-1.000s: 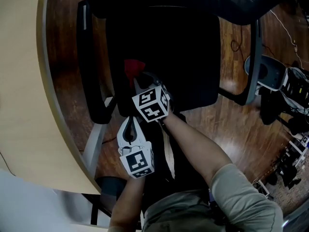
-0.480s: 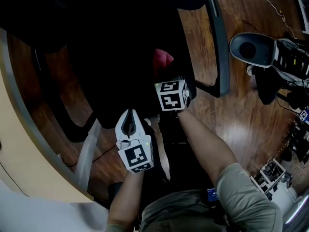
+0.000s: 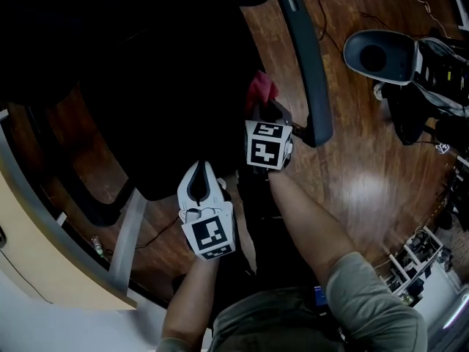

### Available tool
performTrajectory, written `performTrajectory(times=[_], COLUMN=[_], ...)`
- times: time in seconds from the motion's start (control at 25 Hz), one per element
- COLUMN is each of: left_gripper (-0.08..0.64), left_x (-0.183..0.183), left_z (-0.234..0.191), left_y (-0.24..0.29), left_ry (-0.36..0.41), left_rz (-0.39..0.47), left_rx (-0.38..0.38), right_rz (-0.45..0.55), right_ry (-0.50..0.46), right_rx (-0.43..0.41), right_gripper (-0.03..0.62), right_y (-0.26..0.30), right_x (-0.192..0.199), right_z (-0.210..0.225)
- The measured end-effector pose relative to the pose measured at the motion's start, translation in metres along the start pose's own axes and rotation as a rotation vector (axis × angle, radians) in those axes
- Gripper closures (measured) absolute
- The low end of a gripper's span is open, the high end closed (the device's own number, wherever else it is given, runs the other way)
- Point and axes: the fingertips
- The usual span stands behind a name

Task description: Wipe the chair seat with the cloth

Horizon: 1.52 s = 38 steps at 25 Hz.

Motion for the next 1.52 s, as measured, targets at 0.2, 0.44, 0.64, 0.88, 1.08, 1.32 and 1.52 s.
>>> performTrajectory(times=[0.2, 0.44, 0.64, 0.88, 1.08, 1.32, 1.52], left_gripper=[0.555, 0.555, 0.555, 0.555, 0.555, 0.555, 0.555], left_x=[0.007, 0.01, 0.023, 0.058, 0.085, 0.131, 0.152], left_z=[0.005, -0.002, -0.038, -0.099, -0.143, -0.172, -0.185], left_y=[0.002, -0.007, -0.033, -0.074, -0.105, -0.132, -0.137], left_ry=[-0.008, -0.038, -0.053, -0.102, -0.139, -0.154, -0.134], left_rz=[-0.006, 0.008, -0.001, -0.014, -0.024, -0.074, -0.102], left_rx=[-0.008, -0.036, -0.109, -0.242, -0.323, -0.349, -0.34], right_rz=[0.01, 0.036, 0.118, 0.168, 0.13, 0.015, -0.031], right_ry=[-0.005, -0.018, -0.138, -0.354, -0.511, -0.647, -0.665], right_rx=[0.022, 0.005, -0.112, -0.396, -0.621, -0.735, -0.703], right_gripper=[0.529, 0.529, 0.529, 0.528, 0.528, 0.528, 0.528], right_y=[0.002, -0.002, -0.026, -0.071, -0.108, -0.117, -0.103], right_x=[0.009, 0.001, -0.011, 0.014, 0.062, 0.125, 0.148], right_z=[0.007, 0.003, -0.059, -0.2, -0.304, -0.371, -0.38])
Point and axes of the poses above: the fingertips, and each gripper's own axes: y forward along the fingers, z to its right, x out of its underside, and after that the axes turned 4 degrees about y, right-handed
